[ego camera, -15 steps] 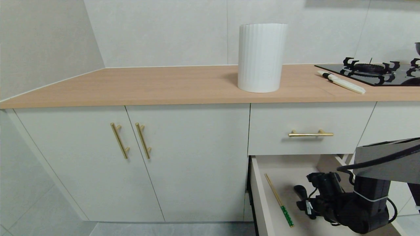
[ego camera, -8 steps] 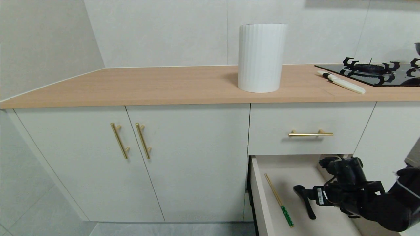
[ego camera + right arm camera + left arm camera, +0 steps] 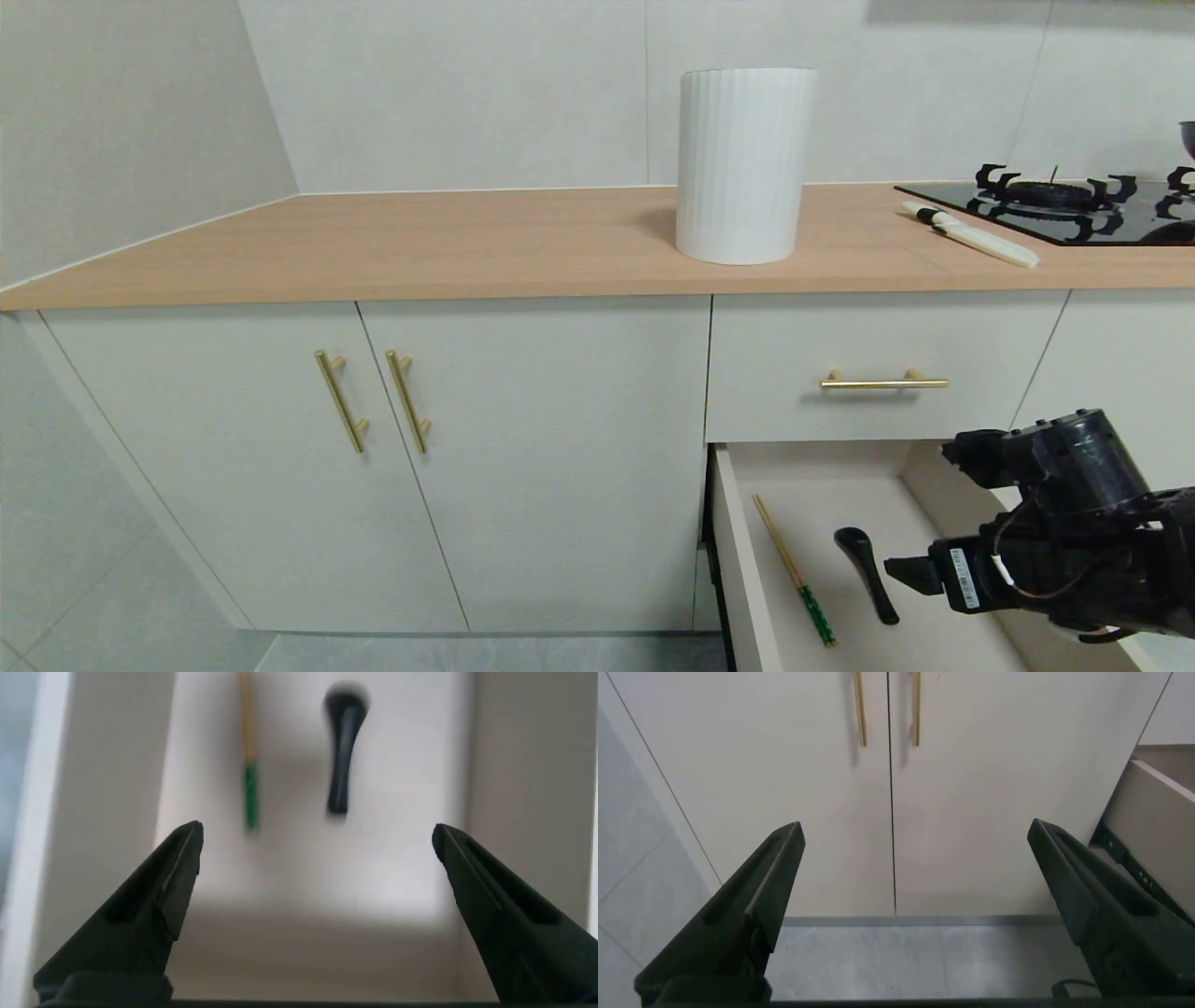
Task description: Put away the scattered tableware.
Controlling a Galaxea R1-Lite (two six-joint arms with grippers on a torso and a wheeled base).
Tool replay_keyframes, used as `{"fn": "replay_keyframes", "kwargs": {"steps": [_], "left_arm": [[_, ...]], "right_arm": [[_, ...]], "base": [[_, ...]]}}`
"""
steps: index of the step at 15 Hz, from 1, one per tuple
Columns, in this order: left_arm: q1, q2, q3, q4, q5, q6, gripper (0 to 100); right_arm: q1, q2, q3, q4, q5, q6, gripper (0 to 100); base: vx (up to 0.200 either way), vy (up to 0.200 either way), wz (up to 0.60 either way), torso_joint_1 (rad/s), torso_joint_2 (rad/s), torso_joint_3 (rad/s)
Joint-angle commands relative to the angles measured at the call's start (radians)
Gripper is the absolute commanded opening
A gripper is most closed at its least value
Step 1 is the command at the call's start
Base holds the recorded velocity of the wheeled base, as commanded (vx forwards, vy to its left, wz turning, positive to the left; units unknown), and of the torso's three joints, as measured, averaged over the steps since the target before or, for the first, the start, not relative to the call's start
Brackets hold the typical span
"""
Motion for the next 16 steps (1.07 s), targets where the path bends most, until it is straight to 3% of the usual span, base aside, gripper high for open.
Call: {"fn": "replay_keyframes", "kwargs": {"steps": [1, 8, 14, 16], "left_arm": [[0.0, 0.0, 0.0, -0.001, -0.001, -0.002, 100], [0.0, 0.0, 0.0, 0.0, 0.001, 0.0, 100], [0.0, 0.0, 0.0, -0.001, 0.001, 0.0, 100], [0.0, 0.0, 0.0, -0.001, 0.001, 0.0, 100]], "right_arm": [[0.005, -0.104, -0.045, 0.071, 0.041, -0.001, 100], [0.041, -0.108, -0.04, 0.142, 0.052, -0.012, 100], [0.064, -0.09, -0.036, 0.229, 0.084, -0.06, 100], [0.07, -0.045, -0.037, 0.288, 0.139, -0.093, 100]], "base": [[-0.2, 0.0, 0.0, 0.007, 0.0, 0.002], [-0.2, 0.0, 0.0, 0.002, 0.0, 0.002], [0.0, 0.0, 0.0, 0.0, 0.0, 0.0], [0.0, 0.0, 0.0, 0.0, 0.0, 0.0]]}}
